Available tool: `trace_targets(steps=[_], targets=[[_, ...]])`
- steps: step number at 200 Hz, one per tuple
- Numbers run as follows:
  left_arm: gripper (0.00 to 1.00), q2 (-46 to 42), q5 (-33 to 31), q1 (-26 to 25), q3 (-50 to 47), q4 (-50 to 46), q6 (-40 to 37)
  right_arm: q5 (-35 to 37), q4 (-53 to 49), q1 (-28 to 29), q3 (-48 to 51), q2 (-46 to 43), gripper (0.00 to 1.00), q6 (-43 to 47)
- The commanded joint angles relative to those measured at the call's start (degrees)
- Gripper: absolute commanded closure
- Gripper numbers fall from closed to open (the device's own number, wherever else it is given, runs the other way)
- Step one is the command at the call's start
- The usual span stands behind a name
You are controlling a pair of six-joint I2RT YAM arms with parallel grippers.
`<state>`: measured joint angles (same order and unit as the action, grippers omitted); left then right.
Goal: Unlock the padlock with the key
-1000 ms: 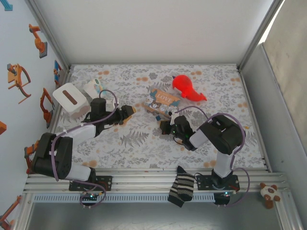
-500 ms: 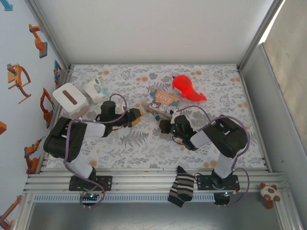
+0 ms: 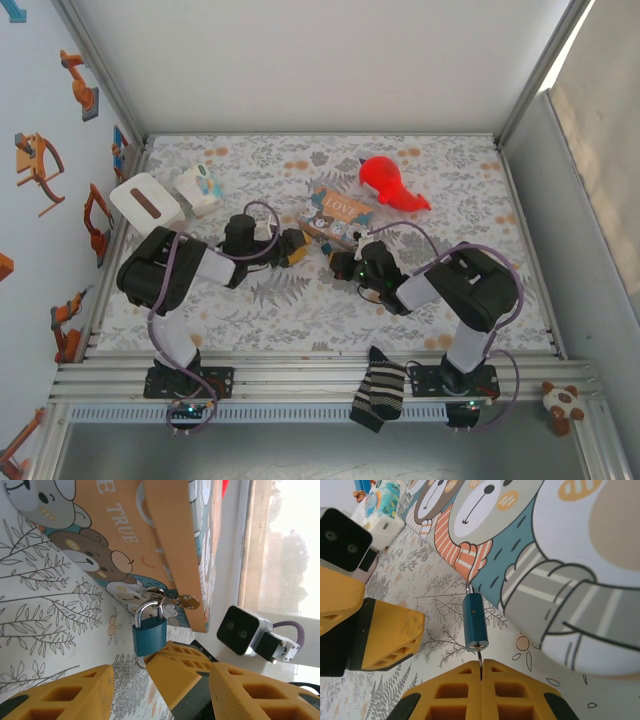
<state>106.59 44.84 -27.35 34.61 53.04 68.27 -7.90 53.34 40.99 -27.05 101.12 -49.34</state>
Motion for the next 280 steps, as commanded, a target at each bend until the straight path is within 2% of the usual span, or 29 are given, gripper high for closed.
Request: trace_targets(steps=[1,57,140,280], targets=[[0.49,2.0,0.1,-1.0,1.1,5.2,2.5,1.0,0.7,0.9,-1.4,-1.7,1.00,-2.1],[0.51,4.4,-0.3,-2.7,3.1,3.8,2.1,1.0,-0.2,1.3,-2.1,-1.9,1.00,-2.7],[0.57,8.9,-0.5,-3.9,4.7,7.4,4.0,1.2,-0.6,1.7,-2.9,-2.2,1.00,-4.3],[0.65,10.0,-1.3,-4.9,5.8,7.8,4.1,0.4,-0.7,2.2,-3.8,-3.2,1.00,-11.0]])
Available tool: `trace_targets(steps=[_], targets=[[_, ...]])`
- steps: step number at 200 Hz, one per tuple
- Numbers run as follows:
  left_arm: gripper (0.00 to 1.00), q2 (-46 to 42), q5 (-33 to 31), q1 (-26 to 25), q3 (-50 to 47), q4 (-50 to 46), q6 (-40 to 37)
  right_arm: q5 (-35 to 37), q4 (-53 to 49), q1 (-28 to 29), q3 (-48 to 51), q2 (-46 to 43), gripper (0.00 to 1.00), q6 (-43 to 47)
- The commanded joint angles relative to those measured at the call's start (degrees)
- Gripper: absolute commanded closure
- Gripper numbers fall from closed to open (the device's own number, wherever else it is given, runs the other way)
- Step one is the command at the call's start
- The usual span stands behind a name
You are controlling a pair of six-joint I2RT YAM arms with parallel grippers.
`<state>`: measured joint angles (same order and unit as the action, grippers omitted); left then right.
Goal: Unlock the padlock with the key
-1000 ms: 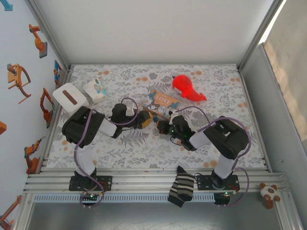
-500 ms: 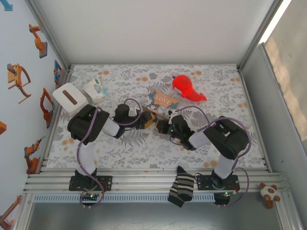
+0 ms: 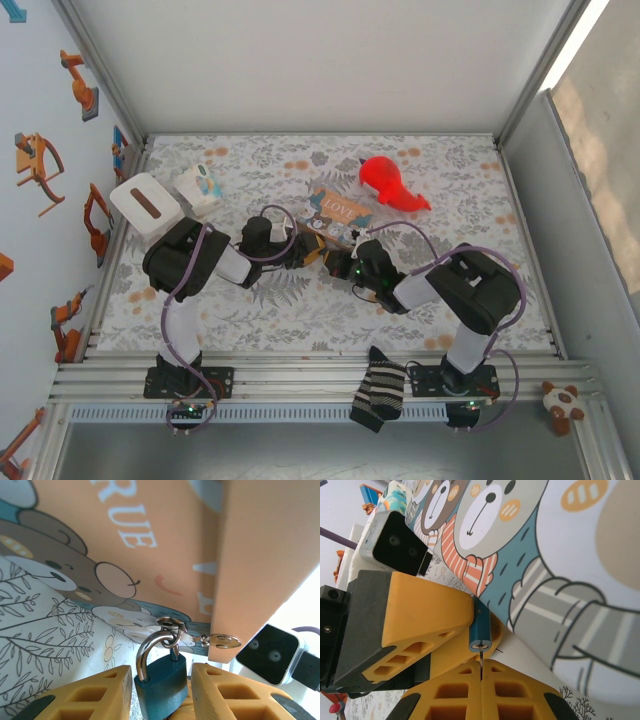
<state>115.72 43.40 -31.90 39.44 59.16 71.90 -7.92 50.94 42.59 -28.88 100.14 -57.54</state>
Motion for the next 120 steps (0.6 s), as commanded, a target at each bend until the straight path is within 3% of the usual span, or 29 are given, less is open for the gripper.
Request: trace_targets(steps=[1,74,120], targets=[[0.65,0.9,0.1,-0.3,0.9,1.8,0.5,0.5,1.7,0.5,-2.0,-2.2,1.00,-2.8],[0.78,-0.2,-0.7,-0.4,0.5,2.0,0.9,1.3,1.7,0.6,-1.6,-2.5,1.00,-6.0],[0.88,-1.5,-1.5,-0.3,-0.1,1.7,0.8,5.3,0.4,0.6,2.1,-6.1,0.81,-4.6]])
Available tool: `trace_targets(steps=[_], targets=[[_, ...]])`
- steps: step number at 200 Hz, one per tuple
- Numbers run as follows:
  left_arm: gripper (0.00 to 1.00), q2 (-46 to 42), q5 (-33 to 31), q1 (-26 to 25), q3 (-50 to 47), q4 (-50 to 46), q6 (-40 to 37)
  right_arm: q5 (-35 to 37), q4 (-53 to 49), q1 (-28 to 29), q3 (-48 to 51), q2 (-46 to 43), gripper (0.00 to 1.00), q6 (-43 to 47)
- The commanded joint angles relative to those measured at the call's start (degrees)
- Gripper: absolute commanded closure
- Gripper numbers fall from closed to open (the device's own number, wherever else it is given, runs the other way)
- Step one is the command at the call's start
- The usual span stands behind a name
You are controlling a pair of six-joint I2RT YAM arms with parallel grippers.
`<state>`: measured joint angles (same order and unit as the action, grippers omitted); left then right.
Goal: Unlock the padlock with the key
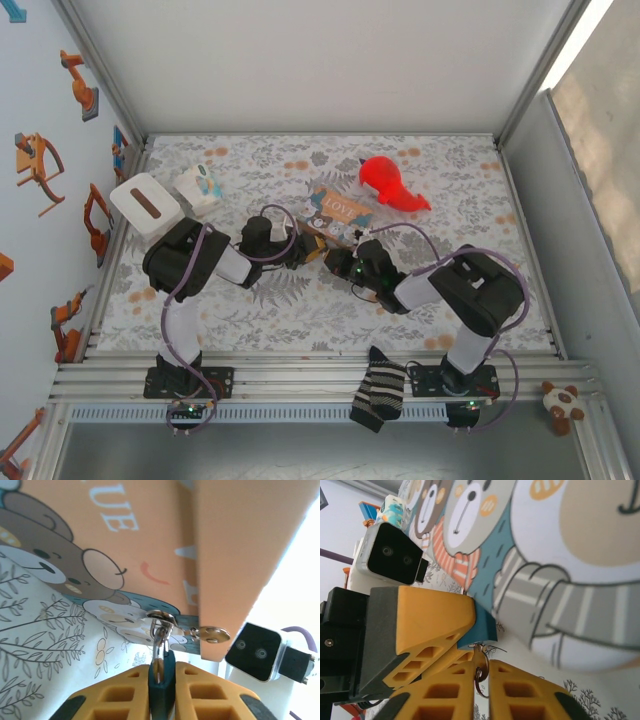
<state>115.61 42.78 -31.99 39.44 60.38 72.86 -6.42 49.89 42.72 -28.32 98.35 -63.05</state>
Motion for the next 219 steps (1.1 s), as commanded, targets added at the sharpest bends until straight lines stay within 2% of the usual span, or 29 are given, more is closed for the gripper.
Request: trace_targets(steps=[1,47,83,108,137,159,184,219], targets=[[0.88,-1.4,-0.9,-0.3,-0.1,0.4,-0.1,3.9,1.2,0.4,1.6,-4.4,0.81,1.0],[0.90,-3.3,-1.4,-0.2,0.0,-1.1,0.1,8.0,-9.7,0.4,4.4,-15.0,0.73,9.8],[0.91,-5.4,-2.4,-0.3,-0.2,-3.0,1.1,12.6,-30.4,1.4,0.7,-28.4,0.69,28.8],[0.92,-7.1,-3.0,-0.3,0.0,-5.7,1.6,15.6,-38.4,2.7,-0.8,-36.7,0.67,42.8],[0.93,-9.3,-3.7,-0.4,0.4,-10.0,1.3,17.3,-41.3,4.8,-0.4,-42.1,0.66,53.8],[0.94,-10.7,-4.3,-0.4,0.4,-12.5,1.7,22.7,-43.0,9.0,-0.6,-43.8,0.65,63.7],[0.94,-12.1,-4.7,-0.4,0.6,-14.9,1.7,26.9,-43.2,12.1,-0.9,-43.5,0.66,72.9],[0.94,-13.1,-5.5,-0.6,0.1,-15.6,3.6,28.8,-43.0,15.6,-0.3,-41.4,0.65,88.1]])
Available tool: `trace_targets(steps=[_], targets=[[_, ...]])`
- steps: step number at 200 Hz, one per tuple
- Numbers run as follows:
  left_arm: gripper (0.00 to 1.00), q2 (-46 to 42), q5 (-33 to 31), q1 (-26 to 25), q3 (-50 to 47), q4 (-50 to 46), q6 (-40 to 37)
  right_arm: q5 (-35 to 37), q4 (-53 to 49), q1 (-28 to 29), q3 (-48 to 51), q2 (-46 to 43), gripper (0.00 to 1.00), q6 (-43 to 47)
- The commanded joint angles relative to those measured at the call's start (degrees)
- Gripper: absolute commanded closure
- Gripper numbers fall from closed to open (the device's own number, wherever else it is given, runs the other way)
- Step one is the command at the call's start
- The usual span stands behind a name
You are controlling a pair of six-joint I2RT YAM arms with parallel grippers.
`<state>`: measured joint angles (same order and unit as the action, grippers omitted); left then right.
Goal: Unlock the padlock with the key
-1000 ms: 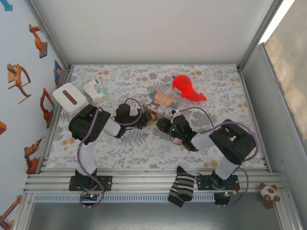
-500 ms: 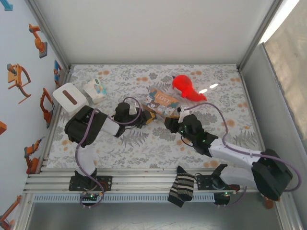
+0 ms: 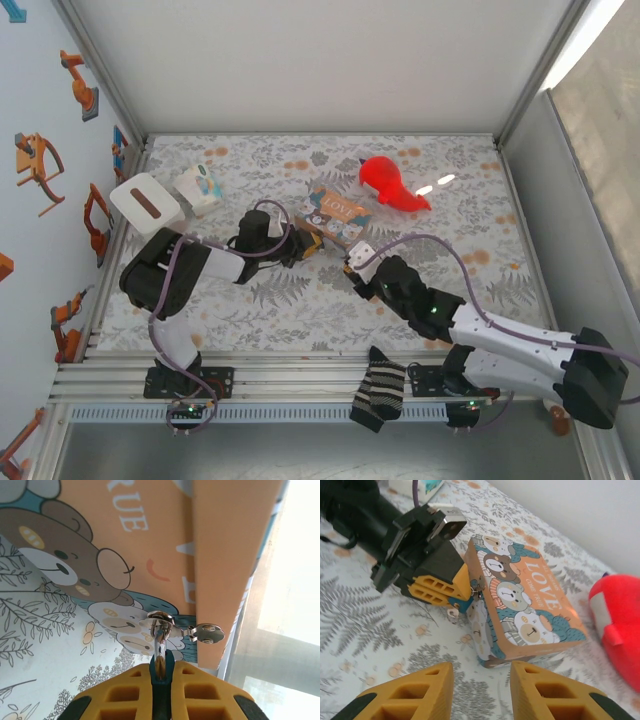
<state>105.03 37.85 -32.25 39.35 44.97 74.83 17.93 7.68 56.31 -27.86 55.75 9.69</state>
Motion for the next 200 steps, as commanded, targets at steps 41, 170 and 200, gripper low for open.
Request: trace_targets(steps=[41,170,200], targets=[[0.94,-4.0,-2.5,-0.6,-0.6,-1.3,2.1,5.6,3.2,2.2,0.7,3.9,0.49,24.8],[0.99,-5.6,-7.2,-3.1,-1.4,-1.9,7.1,-11.9,5.8,-7.9,0.5,10.5,0.35,32.3],[0.99,-5.4,-7.4,-3.2,-1.4,-1.8,7.7,-13.4,9.0,-7.8,-1.3,14.5,0.37,32.9]])
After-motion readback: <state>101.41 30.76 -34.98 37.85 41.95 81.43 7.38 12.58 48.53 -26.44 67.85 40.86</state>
